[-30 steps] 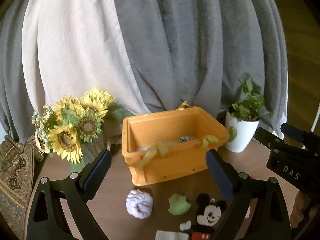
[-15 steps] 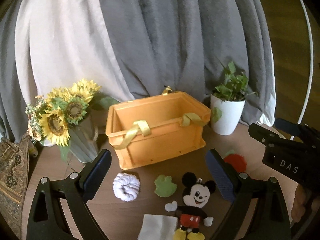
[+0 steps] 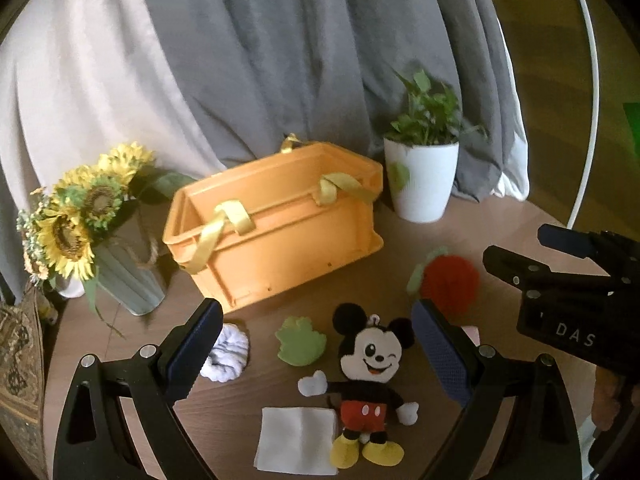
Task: Organize soft objects
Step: 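Move both tools back toward the Mickey plush and pink sponge, then grasp the Mickey plush with the left tool while the right tool grasps the pink sponge, then lift the Mickey plush and pink sponge and carry both over the crate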
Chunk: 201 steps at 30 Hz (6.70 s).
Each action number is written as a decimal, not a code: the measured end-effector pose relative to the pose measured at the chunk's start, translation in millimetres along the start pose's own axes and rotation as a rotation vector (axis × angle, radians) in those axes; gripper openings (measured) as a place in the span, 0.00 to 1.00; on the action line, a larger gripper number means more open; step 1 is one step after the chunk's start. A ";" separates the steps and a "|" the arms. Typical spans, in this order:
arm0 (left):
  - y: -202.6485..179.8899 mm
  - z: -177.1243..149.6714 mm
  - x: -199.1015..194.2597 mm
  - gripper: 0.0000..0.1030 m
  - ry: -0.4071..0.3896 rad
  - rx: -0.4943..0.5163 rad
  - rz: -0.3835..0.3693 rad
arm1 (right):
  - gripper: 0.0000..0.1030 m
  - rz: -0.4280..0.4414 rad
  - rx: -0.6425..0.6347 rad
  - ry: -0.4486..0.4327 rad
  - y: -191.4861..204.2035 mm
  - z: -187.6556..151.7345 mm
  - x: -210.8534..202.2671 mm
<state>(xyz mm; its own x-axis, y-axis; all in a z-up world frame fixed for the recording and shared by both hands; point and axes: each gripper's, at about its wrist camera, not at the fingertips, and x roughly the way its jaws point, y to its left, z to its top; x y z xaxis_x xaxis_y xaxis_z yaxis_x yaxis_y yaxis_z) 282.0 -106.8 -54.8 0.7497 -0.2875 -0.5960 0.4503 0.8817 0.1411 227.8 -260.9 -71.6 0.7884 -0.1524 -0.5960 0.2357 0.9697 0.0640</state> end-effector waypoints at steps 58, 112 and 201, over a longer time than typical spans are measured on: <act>-38.1 -69.3 103.9 0.58 0.247 0.113 -0.120 | 0.45 0.088 -0.006 0.310 -10.0 -89.6 102.2; 28.8 22.7 -52.5 0.58 -0.173 -0.178 0.159 | 0.45 0.211 -0.078 -0.120 25.8 23.6 -36.4; 119.2 138.8 223.8 0.63 0.057 -0.100 0.100 | 0.45 0.220 -0.142 0.009 80.2 169.4 219.1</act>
<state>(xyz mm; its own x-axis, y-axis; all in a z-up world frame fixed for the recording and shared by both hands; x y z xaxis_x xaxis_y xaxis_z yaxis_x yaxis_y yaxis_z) 570.8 -118.0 -61.6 0.7583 -0.1772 -0.6273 0.3219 0.9386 0.1241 515.7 -248.8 -61.4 0.8065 0.0660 -0.5876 -0.0235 0.9965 0.0797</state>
